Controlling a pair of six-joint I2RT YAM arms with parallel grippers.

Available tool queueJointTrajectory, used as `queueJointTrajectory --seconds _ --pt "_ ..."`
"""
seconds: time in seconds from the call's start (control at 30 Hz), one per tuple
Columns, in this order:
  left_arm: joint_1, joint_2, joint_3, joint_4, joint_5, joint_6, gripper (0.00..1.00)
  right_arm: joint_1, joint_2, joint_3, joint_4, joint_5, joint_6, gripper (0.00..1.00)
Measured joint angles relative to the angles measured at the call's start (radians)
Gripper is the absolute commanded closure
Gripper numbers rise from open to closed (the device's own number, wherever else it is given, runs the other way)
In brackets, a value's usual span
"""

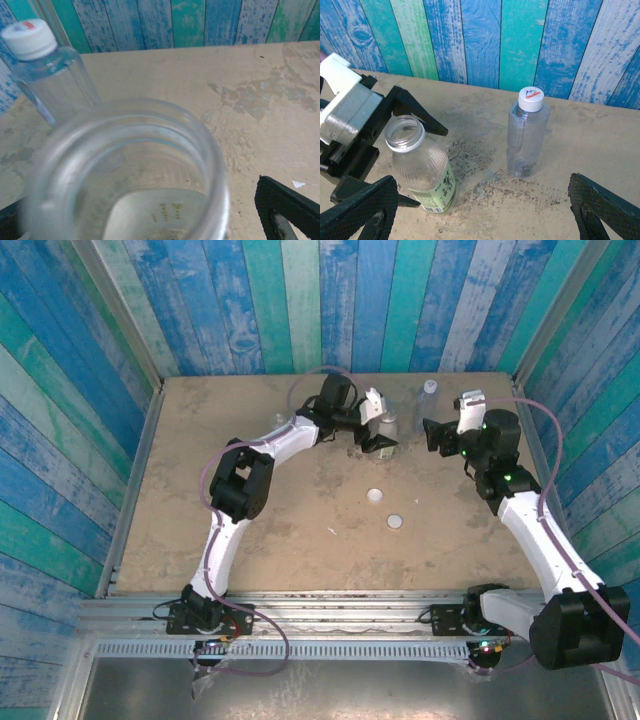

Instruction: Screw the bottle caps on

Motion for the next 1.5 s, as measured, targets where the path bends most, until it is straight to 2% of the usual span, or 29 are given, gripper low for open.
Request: queueJointTrajectory --seconds 0.13,0.2,0.4,0.73,0.97,1.27,1.5 --pt "-0.006 0.014 0.0 -0.026 -0.003 0.022 0.15 0.0 0.0 -0.002 0.0 0.0 -0.004 0.1" --pt "-0.006 0.016 0.0 -0.034 -0.004 0.031 0.24 0.0 0.0 -0.002 -0.001 0.001 -0.006 0.1" --pt "-0.002 0.016 -0.005 -0.024 -0.002 0.037 0.39 0.0 0.0 -0.002 -0.003 0.0 -0.007 0.1" --pt "0.014 0.0 -0.104 0.142 0.039 -0.026 0.42 0.0 0.032 0.029 -0.019 -0.007 -0.023 0.11" --pt "0.014 -0.101 -0.255 0.187 -0.021 -0.064 0.42 0.0 0.129 0.138 -0.092 -0.053 -0.056 0.11" --pt "0.013 -0.394 -0.556 0.221 -0.153 -0.219 0.41 0.034 0.173 0.215 -0.186 -0.092 -0.076 0.1" --pt "0.002 -0.589 -0.763 0.343 -0.211 -0.327 0.43 0.128 0.218 0.2 -0.147 -0.112 -0.043 0.1"
